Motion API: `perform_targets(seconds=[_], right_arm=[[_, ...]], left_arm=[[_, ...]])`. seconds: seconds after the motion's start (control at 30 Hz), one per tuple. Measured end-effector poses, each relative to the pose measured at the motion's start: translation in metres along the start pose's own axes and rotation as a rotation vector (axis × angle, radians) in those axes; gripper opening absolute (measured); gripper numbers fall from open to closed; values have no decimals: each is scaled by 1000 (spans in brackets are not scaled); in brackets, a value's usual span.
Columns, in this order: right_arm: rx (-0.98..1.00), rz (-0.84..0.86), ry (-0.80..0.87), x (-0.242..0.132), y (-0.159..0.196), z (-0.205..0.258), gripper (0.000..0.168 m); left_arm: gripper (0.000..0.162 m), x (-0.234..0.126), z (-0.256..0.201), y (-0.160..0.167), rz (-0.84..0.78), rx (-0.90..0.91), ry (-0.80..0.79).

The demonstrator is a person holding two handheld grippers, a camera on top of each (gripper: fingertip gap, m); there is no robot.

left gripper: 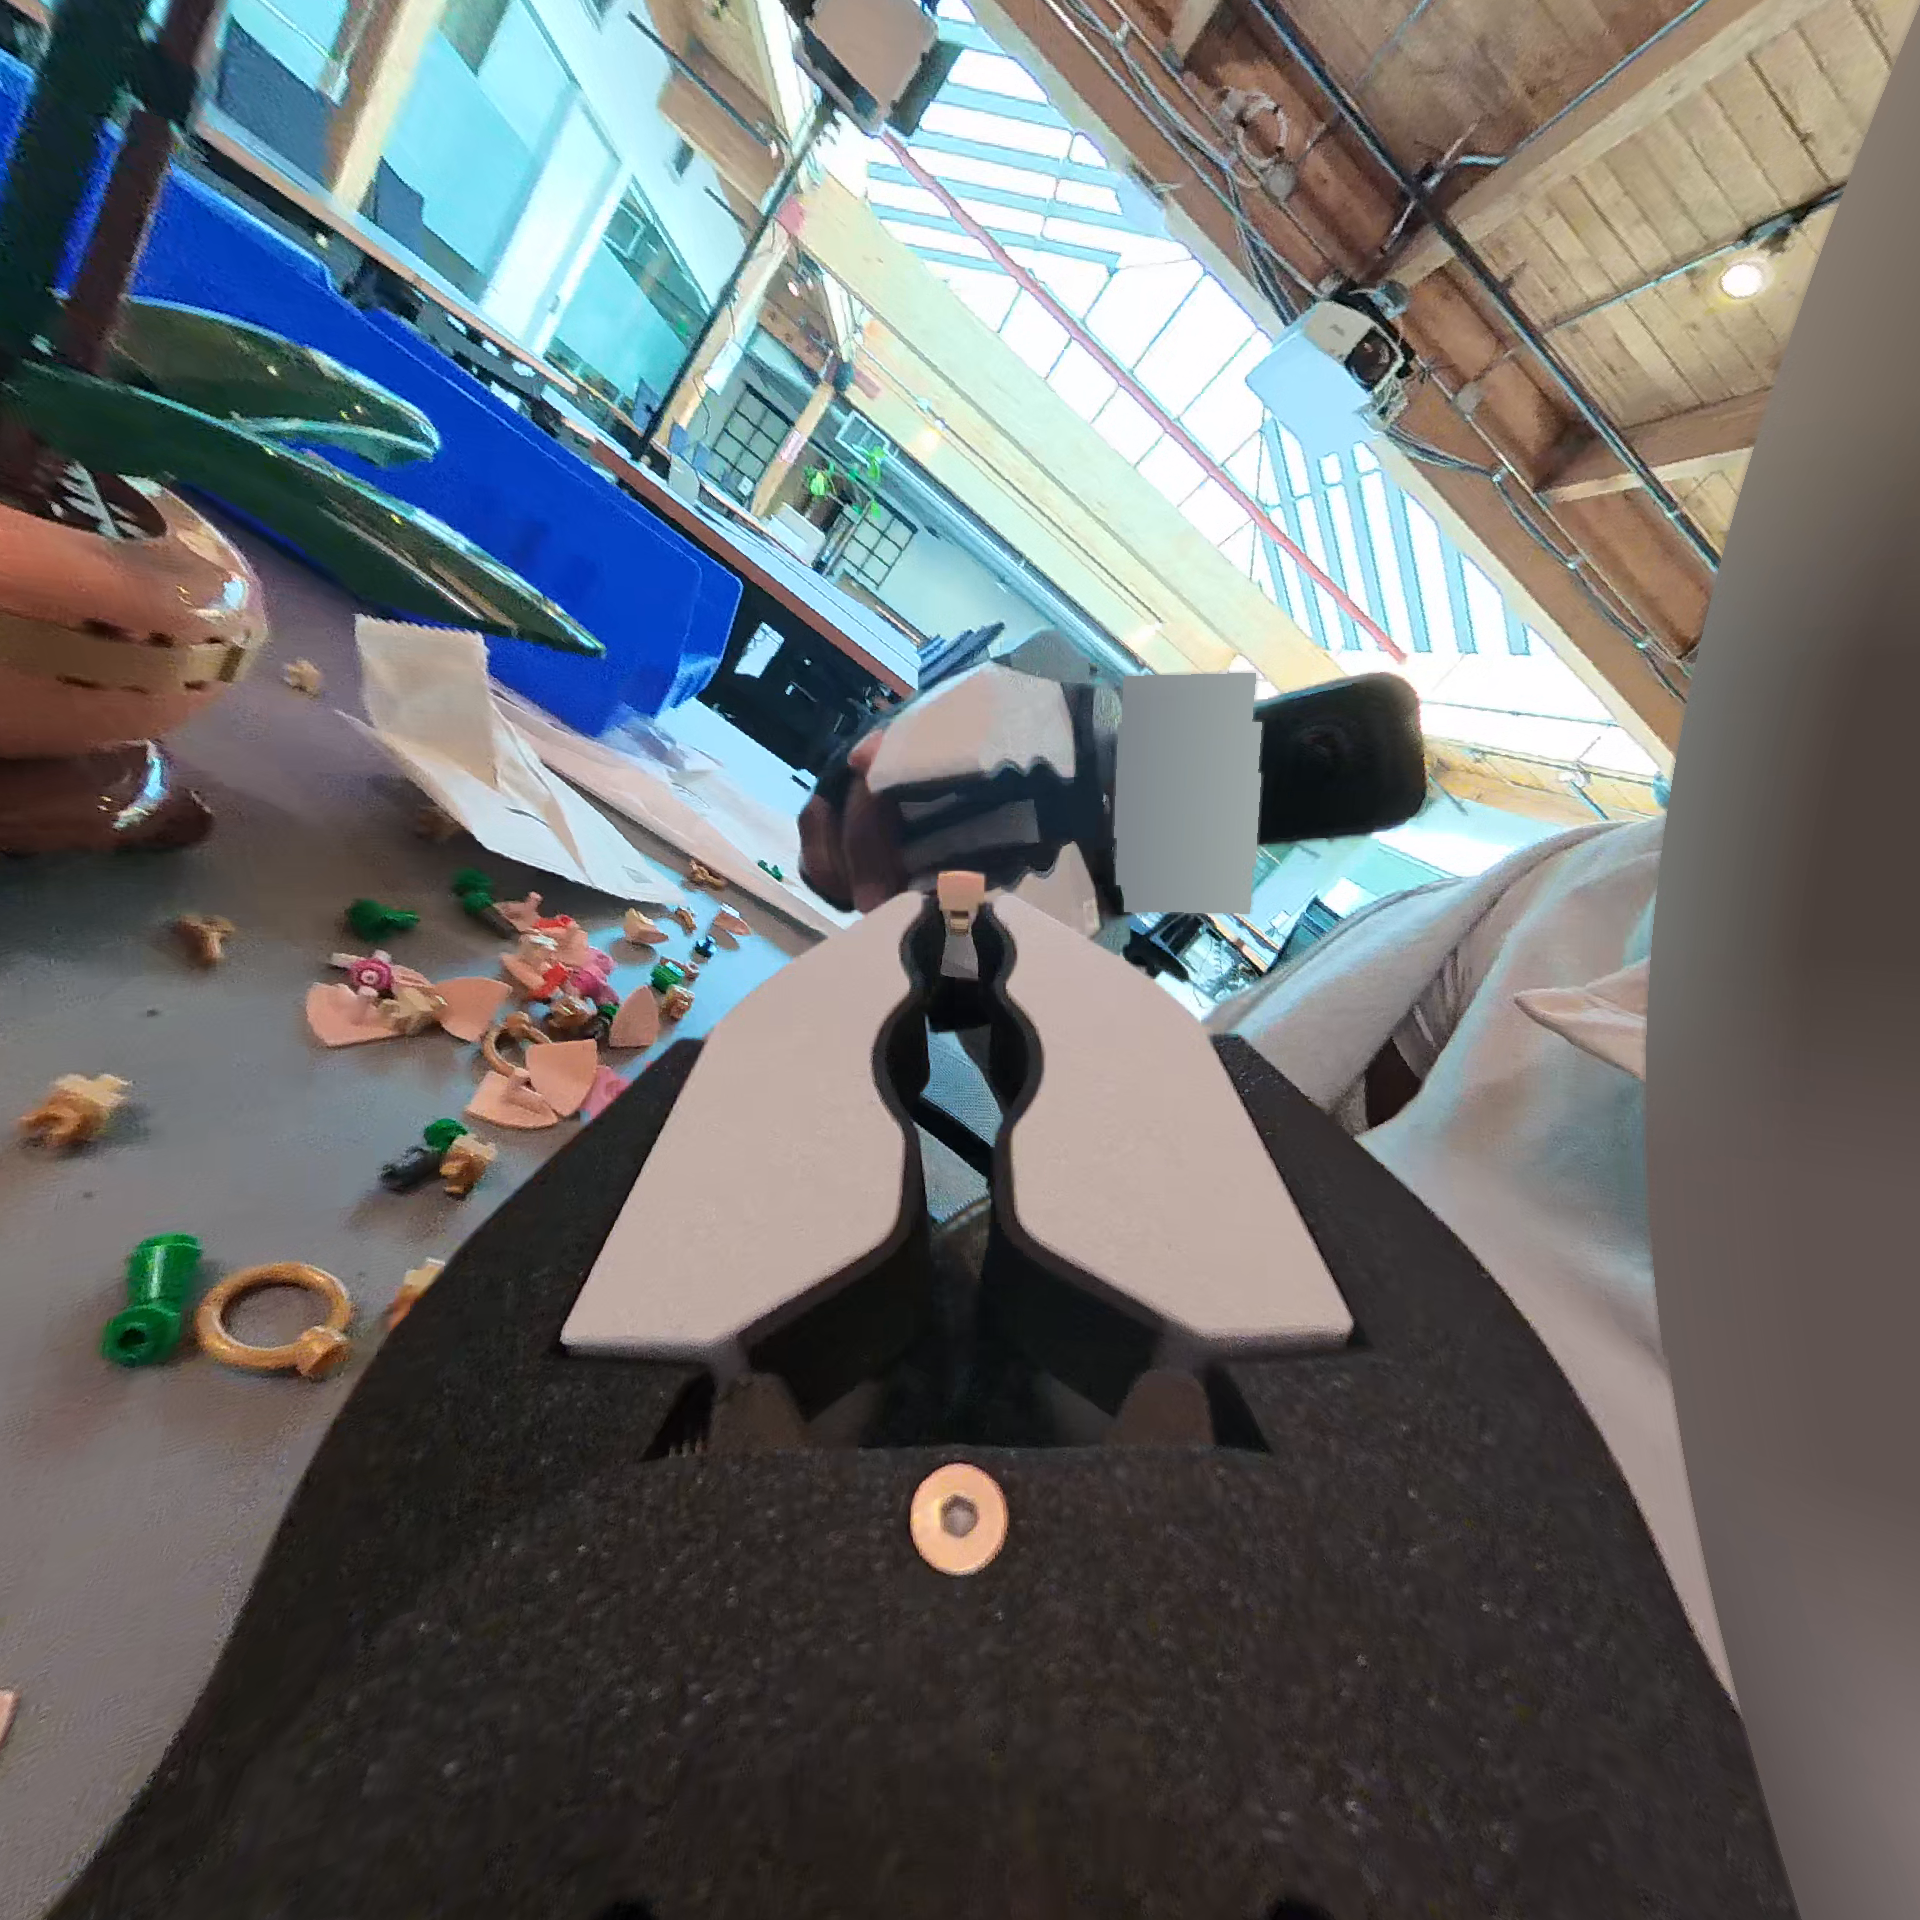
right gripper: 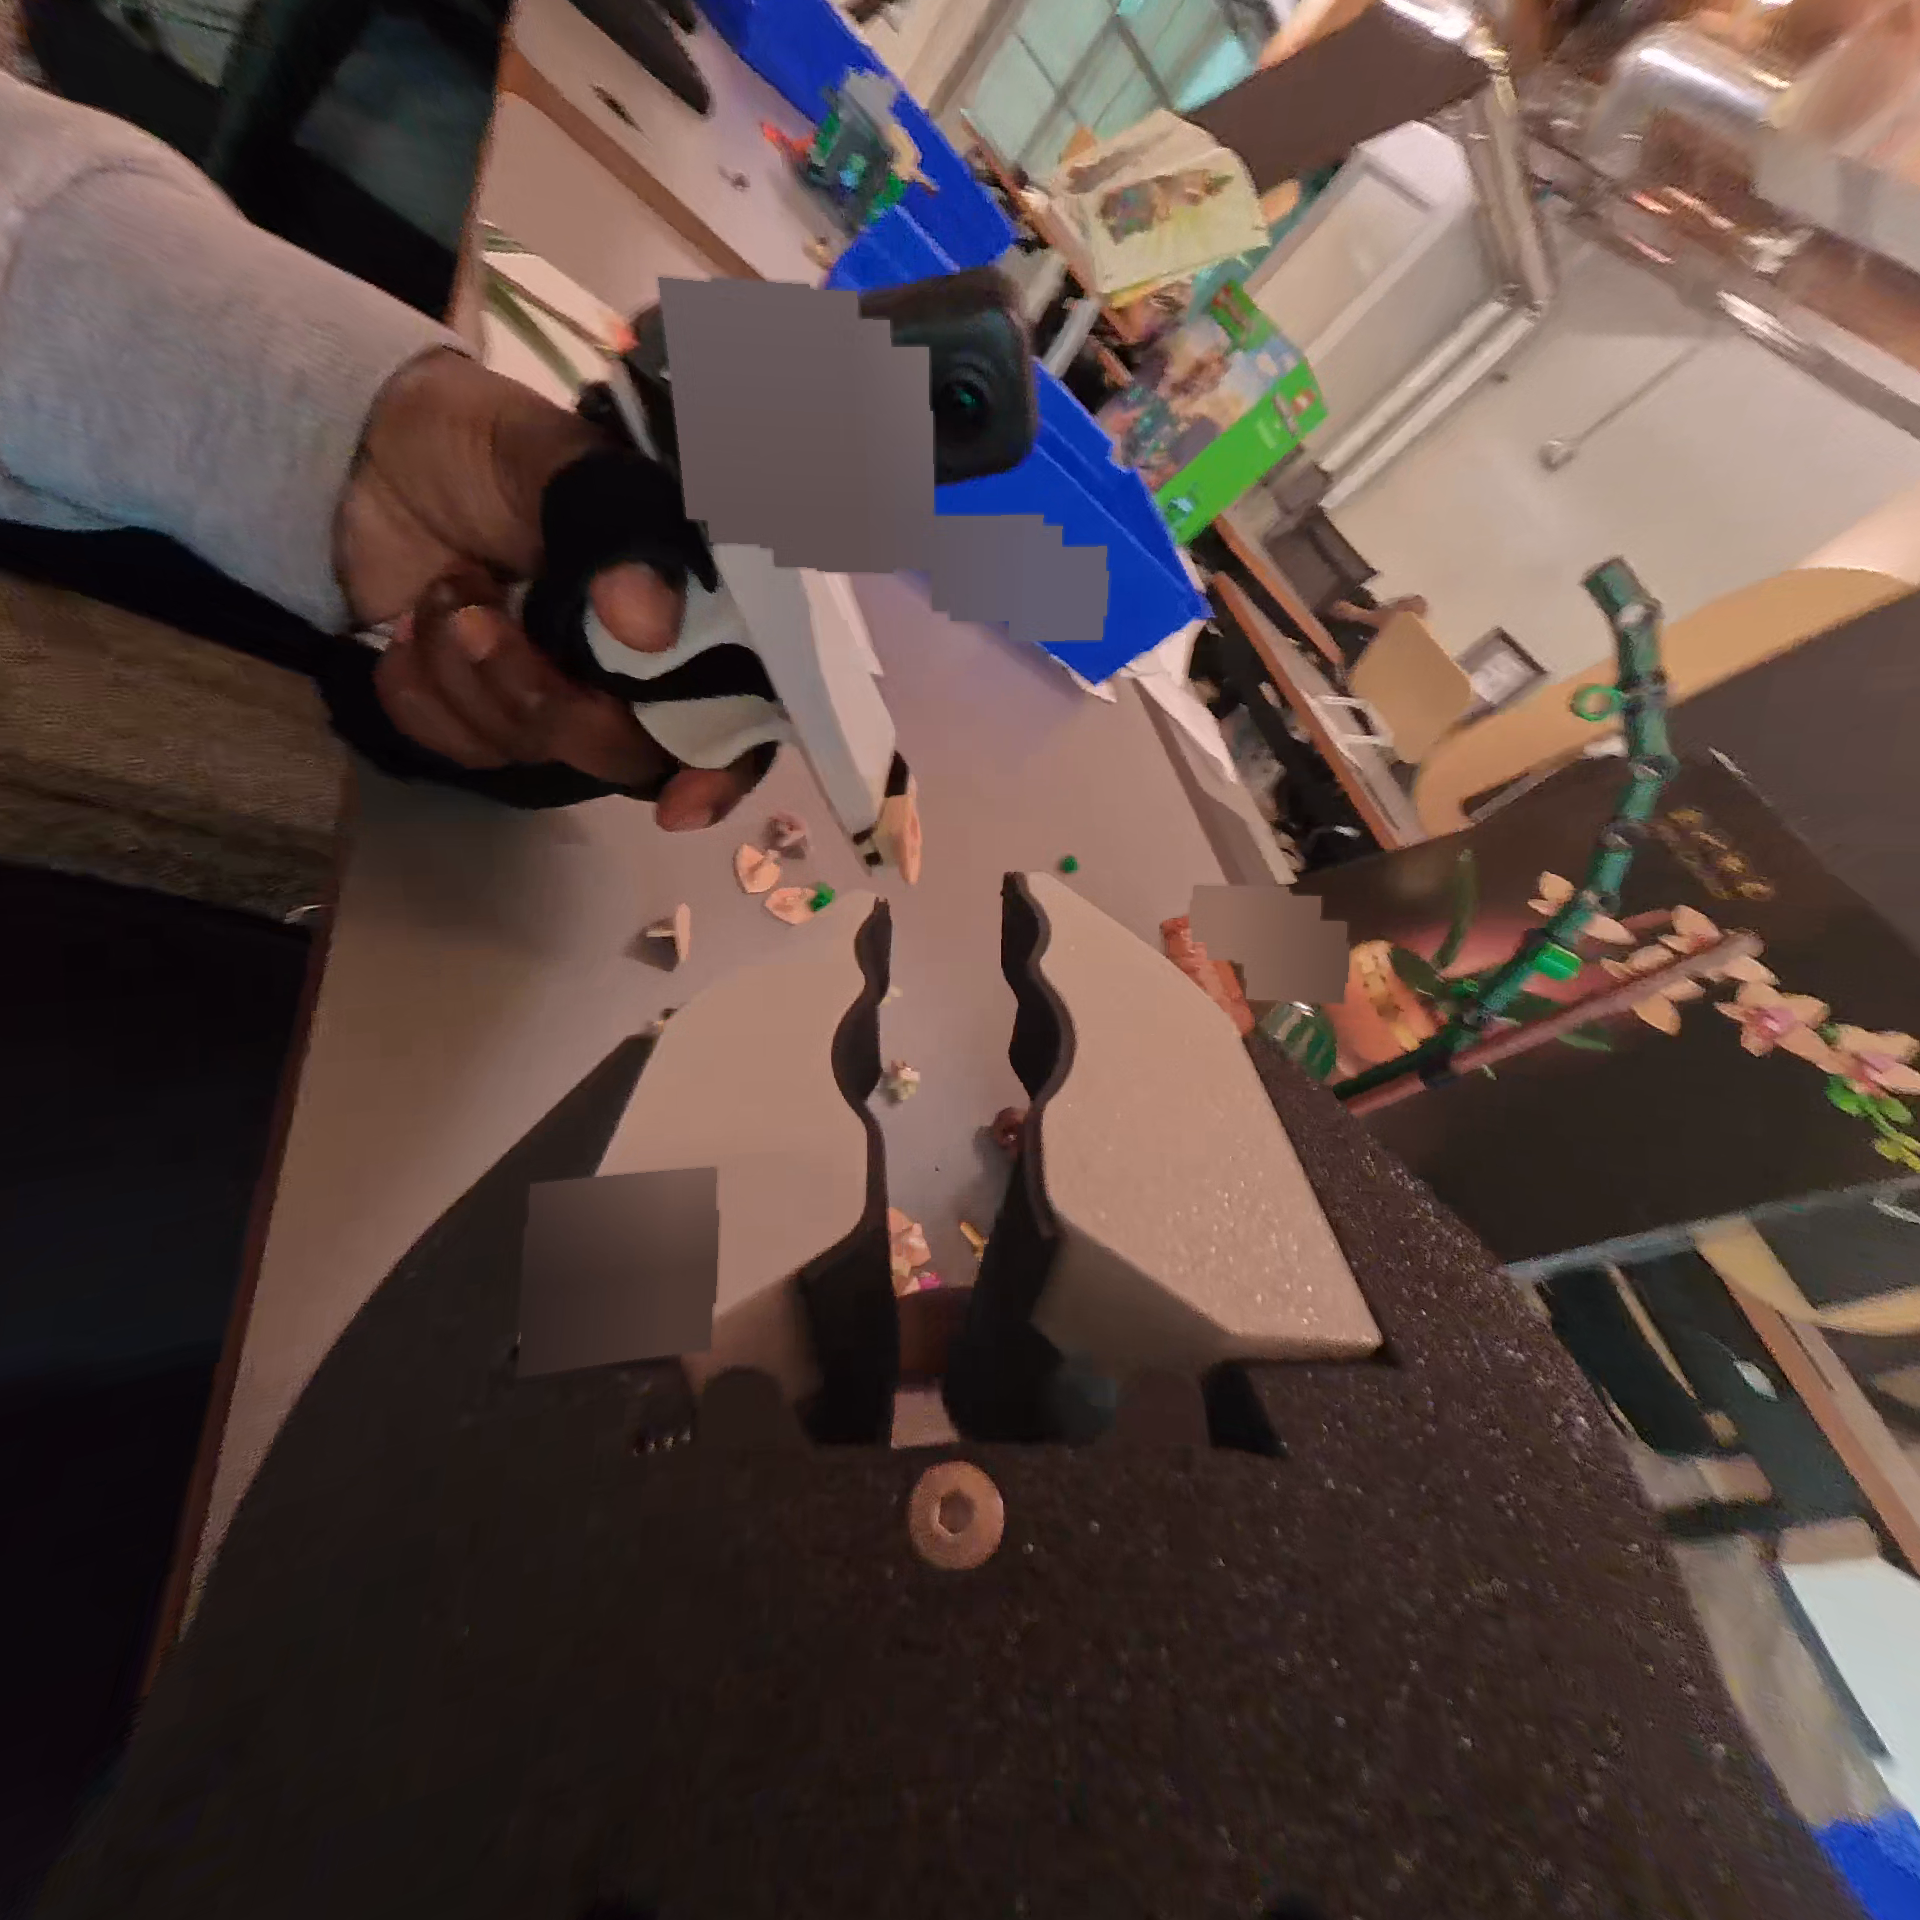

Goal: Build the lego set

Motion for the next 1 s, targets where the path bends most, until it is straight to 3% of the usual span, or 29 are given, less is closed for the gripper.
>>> perform_targets(seconds=[0.1,0.3,0.53,0.63,0.73,0.83,1.0], right_arm=[[-7,-66,-116,-5,-2,-7,11],[-135,-44,-233,-3,-4,-7,4],[-170,3,-446,-5,-4,-15,0],[-133,-22,-440,-5,-7,-24,0],[-76,3,-384,0,0,-25,0],[165,-6,-284,5,8,-26,0],[411,-45,-190,9,9,-18,0]], left_arm=[[5,1,0,1,17,-4,12],[6,3,2,4,73,-12,13],[2,8,-3,10,249,104,-44],[0,9,-4,9,260,155,-85],[0,1,1,1,125,108,-89],[24,-5,2,-5,-1,76,-71],[23,-3,-1,-5,-20,142,-128]])
Point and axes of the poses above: each gripper's, where its closed fingertips meet, x out along the fingers, y out of its underside, z = x × y across the jaws, the point moved 10 cm from there along -x, back along the fingers, and after that the axes turned 3 degrees about -y, right-handed, at the moved point
